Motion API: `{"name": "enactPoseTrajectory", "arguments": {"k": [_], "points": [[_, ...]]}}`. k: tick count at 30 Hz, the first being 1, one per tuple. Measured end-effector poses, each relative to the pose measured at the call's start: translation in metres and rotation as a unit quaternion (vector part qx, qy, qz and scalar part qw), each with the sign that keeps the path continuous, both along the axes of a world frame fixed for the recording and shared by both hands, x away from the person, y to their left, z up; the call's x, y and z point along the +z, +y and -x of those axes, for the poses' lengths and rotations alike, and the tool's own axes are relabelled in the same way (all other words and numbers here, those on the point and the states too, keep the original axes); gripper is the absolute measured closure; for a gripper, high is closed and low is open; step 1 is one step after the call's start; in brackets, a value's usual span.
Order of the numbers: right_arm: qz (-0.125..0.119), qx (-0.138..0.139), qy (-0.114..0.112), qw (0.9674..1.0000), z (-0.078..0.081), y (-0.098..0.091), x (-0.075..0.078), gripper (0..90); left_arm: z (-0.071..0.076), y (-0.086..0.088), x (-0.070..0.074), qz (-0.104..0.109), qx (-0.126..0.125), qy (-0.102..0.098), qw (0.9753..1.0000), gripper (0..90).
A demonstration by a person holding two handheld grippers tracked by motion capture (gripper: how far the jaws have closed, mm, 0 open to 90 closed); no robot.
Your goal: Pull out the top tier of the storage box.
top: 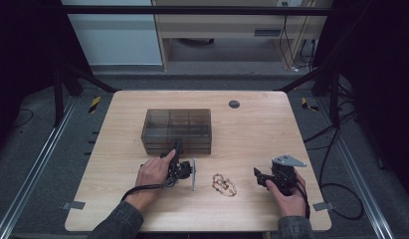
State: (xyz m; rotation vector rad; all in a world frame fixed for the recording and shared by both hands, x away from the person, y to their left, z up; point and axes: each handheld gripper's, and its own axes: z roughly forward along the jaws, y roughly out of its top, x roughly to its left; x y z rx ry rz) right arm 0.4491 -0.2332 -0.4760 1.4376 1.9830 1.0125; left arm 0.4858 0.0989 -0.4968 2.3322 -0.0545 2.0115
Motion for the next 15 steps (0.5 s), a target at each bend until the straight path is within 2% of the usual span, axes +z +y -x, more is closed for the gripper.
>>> {"name": "enactPoseTrajectory", "arguments": {"k": [15], "points": [[0.0,0.0,-0.001,1.0,0.0002,-0.0003,0.0002,25.4,-0.0003,0.0017,0.0022,0.006,-0.002,0.002,1.0,80.3]]}}
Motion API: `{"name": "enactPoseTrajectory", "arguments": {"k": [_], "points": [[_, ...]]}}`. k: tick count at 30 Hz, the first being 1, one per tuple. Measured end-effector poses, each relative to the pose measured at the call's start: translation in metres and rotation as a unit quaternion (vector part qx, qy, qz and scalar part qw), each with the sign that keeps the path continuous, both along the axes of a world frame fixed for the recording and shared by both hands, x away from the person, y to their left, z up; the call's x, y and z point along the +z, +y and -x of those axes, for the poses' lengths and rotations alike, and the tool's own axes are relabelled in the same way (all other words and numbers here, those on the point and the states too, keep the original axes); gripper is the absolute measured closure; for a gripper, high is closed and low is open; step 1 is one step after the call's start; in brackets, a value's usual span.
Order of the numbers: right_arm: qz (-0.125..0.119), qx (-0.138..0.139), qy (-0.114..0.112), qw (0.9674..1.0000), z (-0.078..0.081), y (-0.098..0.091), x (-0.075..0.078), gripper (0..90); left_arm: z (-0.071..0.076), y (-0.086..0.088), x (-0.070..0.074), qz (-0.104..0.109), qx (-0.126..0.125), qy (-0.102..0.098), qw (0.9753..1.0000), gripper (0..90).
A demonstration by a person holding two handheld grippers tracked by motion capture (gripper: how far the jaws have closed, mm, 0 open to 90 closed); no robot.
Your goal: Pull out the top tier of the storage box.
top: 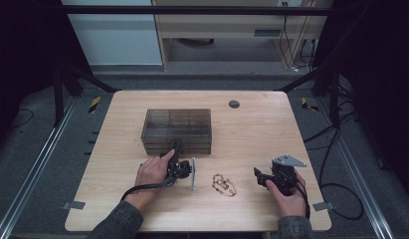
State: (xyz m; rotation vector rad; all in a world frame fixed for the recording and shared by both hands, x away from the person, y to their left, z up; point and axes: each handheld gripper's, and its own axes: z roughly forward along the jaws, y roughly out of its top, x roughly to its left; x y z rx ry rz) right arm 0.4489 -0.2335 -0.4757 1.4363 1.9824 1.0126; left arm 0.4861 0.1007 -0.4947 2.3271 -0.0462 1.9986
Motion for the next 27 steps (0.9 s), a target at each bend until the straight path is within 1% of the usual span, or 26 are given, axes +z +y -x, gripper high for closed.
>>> {"name": "enactPoseTrajectory", "arguments": {"k": [3,4,6,11,12,17,27], "points": [[0.0,0.0,0.0,1.0,0.0,-0.0001,0.0,25.4,0.0,0.0,0.0,0.0,0.0,0.0,1.0,80.4],[-0.005,0.0,0.004,1.0,0.0005,0.0001,0.0005,25.4,0.0,0.0002,0.0,-0.001,0.0,0.0,1.0,80.4],[-0.005,0.0,0.004,1.0,0.0004,0.0001,0.0005,25.4,0.0,0.0003,-0.0001,-0.001,-0.001,0.0,1.0,80.4],[-0.005,0.0,0.004,1.0,0.0004,0.0001,0.0005,25.4,0.0001,0.0005,-0.0002,-0.001,-0.002,-0.001,1.0,80.7],[0.0,0.0,0.001,1.0,-0.0001,0.0,-0.0002,25.4,0.0,0.0006,-0.0001,0.0,-0.002,0.0,1.0,80.7],[0.0,0.0,0.001,1.0,-0.0001,0.0,-0.0001,25.4,0.0002,0.001,0.0003,0.002,-0.003,0.003,1.0,81.0],[-0.001,0.001,0.003,1.0,0.0,-0.0002,0.0,25.4,0.0044,0.0005,0.0006,-0.004,-0.004,0.002,1.0,81.0]]}}
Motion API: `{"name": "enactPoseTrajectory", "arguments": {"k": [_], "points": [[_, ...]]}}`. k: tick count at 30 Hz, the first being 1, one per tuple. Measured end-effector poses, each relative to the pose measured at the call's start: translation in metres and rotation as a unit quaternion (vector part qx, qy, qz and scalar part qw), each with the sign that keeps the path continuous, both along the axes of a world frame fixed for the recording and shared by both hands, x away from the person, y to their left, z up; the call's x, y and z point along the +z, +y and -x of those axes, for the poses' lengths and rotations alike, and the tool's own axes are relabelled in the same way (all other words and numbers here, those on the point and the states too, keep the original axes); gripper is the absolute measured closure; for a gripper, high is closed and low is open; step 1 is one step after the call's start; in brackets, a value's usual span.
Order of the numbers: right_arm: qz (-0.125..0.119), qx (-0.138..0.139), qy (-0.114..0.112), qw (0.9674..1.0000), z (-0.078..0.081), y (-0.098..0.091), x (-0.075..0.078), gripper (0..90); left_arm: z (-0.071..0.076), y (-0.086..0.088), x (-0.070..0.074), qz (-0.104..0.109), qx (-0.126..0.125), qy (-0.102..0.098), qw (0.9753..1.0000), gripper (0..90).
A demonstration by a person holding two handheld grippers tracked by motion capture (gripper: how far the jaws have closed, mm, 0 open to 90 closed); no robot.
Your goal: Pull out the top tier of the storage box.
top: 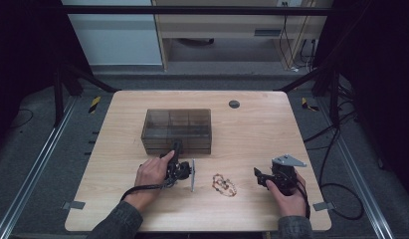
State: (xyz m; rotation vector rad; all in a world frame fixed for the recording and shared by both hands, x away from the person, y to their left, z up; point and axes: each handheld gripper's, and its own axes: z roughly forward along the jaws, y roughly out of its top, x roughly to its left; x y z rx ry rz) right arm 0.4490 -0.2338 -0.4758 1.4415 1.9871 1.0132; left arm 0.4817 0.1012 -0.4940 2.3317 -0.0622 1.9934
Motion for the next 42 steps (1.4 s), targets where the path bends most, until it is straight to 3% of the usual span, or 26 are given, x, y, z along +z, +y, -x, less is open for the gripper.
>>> {"name": "enactPoseTrajectory", "arguments": {"k": [14,18,21,24,29,30,31,34,35,37,40,42], "points": [[0.0,0.001,0.001,1.0,0.0,0.001,0.0,23.6,0.016,0.002,0.001,0.016,-0.007,0.005,0.9998,79.9],[-0.001,0.001,0.001,1.0,0.0,0.001,0.0,21.5,0.018,0.004,0.001,0.025,-0.009,0.013,0.9996,62.9],[-0.001,0.001,0.001,1.0,0.0,0.0,0.0,21.0,0.021,0.005,0.004,0.038,-0.013,0.023,0.9989,59.7],[-0.001,0.002,0.001,1.0,0.0,0.001,0.0,20.0,0.023,0.006,0.01,0.065,-0.015,0.042,0.9969,54.7],[0.009,0.009,0.002,0.9999,-0.001,0.005,-0.002,13.5,0.023,0.01,0.018,0.113,-0.01,0.083,0.9901,44.7],[0.016,0.013,0.003,0.9998,-0.001,0.007,-0.002,12.1,0.022,0.013,0.02,0.127,-0.009,0.094,0.9875,43.1],[0.016,0.013,0.003,0.9998,-0.001,0.007,-0.002,12.1,0.022,0.013,0.02,0.127,-0.009,0.094,0.9875,41.5],[0.024,0.033,0.002,0.9992,-0.002,0.013,-0.002,8.7,0.022,0.019,0.026,0.154,-0.006,0.119,0.9807,37.0],[0.024,0.033,0.002,0.9992,-0.002,0.013,-0.002,8.7,0.022,0.019,0.026,0.154,-0.006,0.119,0.9807,35.1],[0.021,0.047,0.009,0.9986,-0.001,0.017,-0.001,9.5,0.022,0.023,0.03,0.17,-0.006,0.134,0.9763,33.4],[0.024,0.073,0.017,0.9969,-0.002,0.025,0.001,9.1,0.022,0.031,0.037,0.202,-0.015,0.15,0.9676,28.4],[0.04,0.092,0.018,0.9948,-0.005,0.032,0.004,9.5,0.023,0.037,0.041,0.221,-0.017,0.163,0.9613,25.1]]}}
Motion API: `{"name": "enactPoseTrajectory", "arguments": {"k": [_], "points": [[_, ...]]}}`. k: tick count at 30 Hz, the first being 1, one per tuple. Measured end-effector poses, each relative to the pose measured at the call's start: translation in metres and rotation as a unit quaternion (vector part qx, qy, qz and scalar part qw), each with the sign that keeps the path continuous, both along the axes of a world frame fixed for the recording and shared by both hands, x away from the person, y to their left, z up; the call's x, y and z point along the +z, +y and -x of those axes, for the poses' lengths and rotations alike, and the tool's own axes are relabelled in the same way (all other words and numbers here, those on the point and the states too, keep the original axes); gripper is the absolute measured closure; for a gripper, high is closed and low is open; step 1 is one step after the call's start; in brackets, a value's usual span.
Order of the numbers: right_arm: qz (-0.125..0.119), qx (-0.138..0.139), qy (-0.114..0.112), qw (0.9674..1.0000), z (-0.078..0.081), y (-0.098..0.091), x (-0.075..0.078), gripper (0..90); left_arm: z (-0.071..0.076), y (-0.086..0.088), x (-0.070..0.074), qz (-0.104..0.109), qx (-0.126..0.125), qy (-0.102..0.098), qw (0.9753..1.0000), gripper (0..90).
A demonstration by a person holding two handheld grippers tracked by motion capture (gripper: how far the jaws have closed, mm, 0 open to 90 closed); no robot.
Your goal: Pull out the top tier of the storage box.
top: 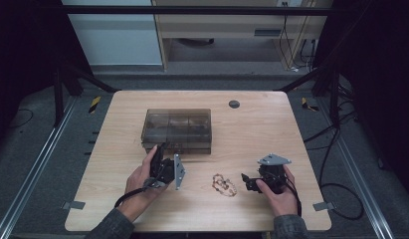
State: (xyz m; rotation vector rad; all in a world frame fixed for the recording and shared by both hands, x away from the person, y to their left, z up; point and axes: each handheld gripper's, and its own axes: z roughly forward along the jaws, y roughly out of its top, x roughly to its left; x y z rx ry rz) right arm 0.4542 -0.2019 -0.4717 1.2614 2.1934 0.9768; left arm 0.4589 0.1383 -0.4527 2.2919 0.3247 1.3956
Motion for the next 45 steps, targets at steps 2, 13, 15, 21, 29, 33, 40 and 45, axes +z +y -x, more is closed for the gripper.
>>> {"name": "enactPoseTrajectory", "arguments": {"k": [2,13,15,21,29,33,40,45], "points": [[0.008,0.014,0.006,0.9999,-0.004,0.008,0.004,11.3,0.001,0.007,0.005,0.019,-0.002,0.014,0.9997,22.4],[0.055,0.104,-0.04,0.9922,-0.029,0.055,0.034,14.1,-0.009,0.048,0.02,0.071,-0.001,0.079,0.9944,18.0],[0.054,0.117,-0.045,0.9907,-0.034,0.06,0.04,16.5,-0.011,0.055,0.023,0.074,-0.005,0.088,0.9934,17.6],[0.075,0.14,-0.032,0.9869,-0.051,0.072,0.055,19.8,-0.018,0.078,0.035,0.093,-0.018,0.124,0.9878,15.7],[0.089,0.191,-0.02,0.9773,-0.068,0.08,0.068,39.5,-0.032,0.107,0.046,0.105,-0.028,0.178,0.9781,20.6],[0.1,0.218,-0.014,0.9708,-0.072,0.091,0.071,53.0,-0.039,0.12,0.046,0.112,-0.026,0.199,0.9732,29.2],[0.107,0.243,-0.012,0.9639,-0.077,0.099,0.072,64.5,-0.051,0.136,0.043,0.13,-0.03,0.236,0.9626,44.9],[0.118,0.246,-0.014,0.962,-0.079,0.101,0.074,70.8,-0.057,0.135,0.042,0.133,-0.036,0.254,0.9574,52.0]]}}
